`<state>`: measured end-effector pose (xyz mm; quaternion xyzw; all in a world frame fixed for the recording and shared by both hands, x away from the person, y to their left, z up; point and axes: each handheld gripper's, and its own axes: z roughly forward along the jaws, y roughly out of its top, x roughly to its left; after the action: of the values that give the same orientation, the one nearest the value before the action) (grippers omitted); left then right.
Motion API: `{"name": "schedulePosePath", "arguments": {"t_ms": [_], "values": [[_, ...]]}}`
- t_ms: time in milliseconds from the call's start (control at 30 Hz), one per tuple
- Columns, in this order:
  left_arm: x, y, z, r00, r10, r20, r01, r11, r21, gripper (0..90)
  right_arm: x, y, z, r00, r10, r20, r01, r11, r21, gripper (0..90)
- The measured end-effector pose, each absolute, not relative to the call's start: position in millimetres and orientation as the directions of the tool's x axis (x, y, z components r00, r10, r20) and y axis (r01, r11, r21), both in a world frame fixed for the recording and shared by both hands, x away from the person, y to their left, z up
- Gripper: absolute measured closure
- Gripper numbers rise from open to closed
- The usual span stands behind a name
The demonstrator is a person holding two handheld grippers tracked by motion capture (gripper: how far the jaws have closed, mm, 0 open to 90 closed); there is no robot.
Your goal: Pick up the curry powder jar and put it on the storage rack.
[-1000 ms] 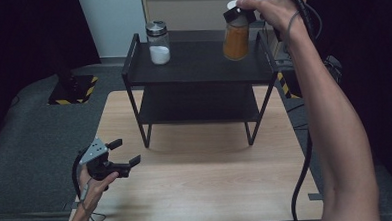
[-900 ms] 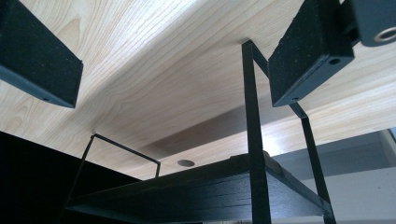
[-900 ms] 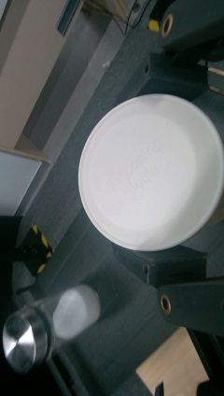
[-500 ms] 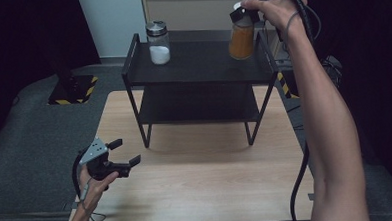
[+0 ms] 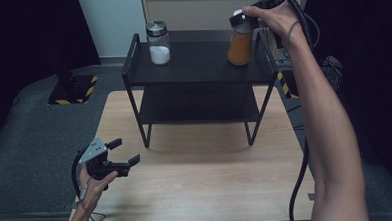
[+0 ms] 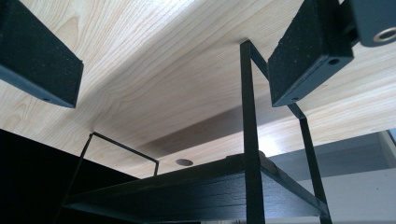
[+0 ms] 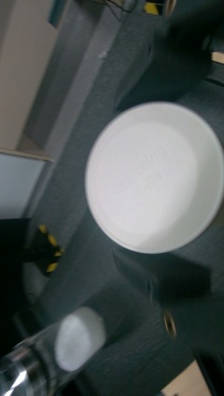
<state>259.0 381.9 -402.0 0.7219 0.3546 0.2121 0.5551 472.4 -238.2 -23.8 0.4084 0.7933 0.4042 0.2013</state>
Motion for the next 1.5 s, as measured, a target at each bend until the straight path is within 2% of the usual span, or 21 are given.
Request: {"name": "schedulePosePath", "arguments": {"t_ms": [200, 267, 333, 500, 600, 667, 767, 1000, 1100, 1167, 1267, 1500], "values": [[259, 382, -402, 0.659, 0.747, -0.087, 0.275, -0.132, 0.952, 2.1, 446, -258, -21, -0.57, 0.822, 0.008, 0.422, 0.284, 0.861, 7.1], [259, 382, -402, 0.659, 0.747, -0.088, 0.276, -0.131, 0.952, 2.2, 435, -273, -20, -0.595, 0.803, 0.034, 0.4, 0.259, 0.879, 7.2], [259, 382, -402, 0.658, 0.748, -0.088, 0.276, -0.131, 0.952, 2.2, 423, -278, -21, -0.614, 0.789, -0.003, 0.364, 0.287, 0.886, 7.5], [258, 383, -403, 0.654, 0.751, -0.091, 0.272, -0.121, 0.955, 2.3, 403, -305, -36, -0.692, 0.722, 0.019, 0.32, 0.283, 0.904, 7.5], [259, 382, -403, 0.653, 0.752, -0.089, 0.275, -0.126, 0.953, 2.3, 389, -310, -43, -0.707, 0.706, -0.035, 0.274, 0.32, 0.907, 6.6], [259, 381, -404, 0.654, 0.751, -0.091, 0.272, -0.121, 0.955, 2.4, 384, -320, -49, -0.74, 0.673, -0.011, 0.263, 0.304, 0.915, 6.9], [258, 381, -403, 0.654, 0.752, -0.084, 0.272, -0.13, 0.953, 2.3, 371, -328, -57, -0.768, 0.64, -0.028, 0.216, 0.301, 0.929, 6.3], [257, 383, -405, 0.655, 0.75, -0.095, 0.264, -0.109, 0.958, 2.6, 342, -338, -90, -0.826, 0.562, -0.041, 0.161, 0.305, 0.939, 6.9], [257, 383, -405, 0.656, 0.749, -0.092, 0.261, -0.111, 0.959, 2.5, 327, -335, -108, -0.828, 0.554, -0.082, 0.136, 0.341, 0.93, 7.0], [257, 382, -404, 0.66, 0.746, -0.086, 0.259, -0.118, 0.959, 2.6, 326, -340, -125, -0.855, 0.517, -0.043, 0.146, 0.32, 0.936, 6.7], [256, 382, -405, 0.663, 0.744, -0.083, 0.252, -0.118, 0.961, 2.7, 320, -339, -139, -0.858, 0.508, -0.071, 0.133, 0.353, 0.926, 6.6], [256, 382, -404, 0.667, 0.742, -0.071, 0.244, -0.128, 0.961, 2.6, 316, -337, -171, -0.889, 0.455, -0.054, 0.129, 0.362, 0.923, 6.3]]}}
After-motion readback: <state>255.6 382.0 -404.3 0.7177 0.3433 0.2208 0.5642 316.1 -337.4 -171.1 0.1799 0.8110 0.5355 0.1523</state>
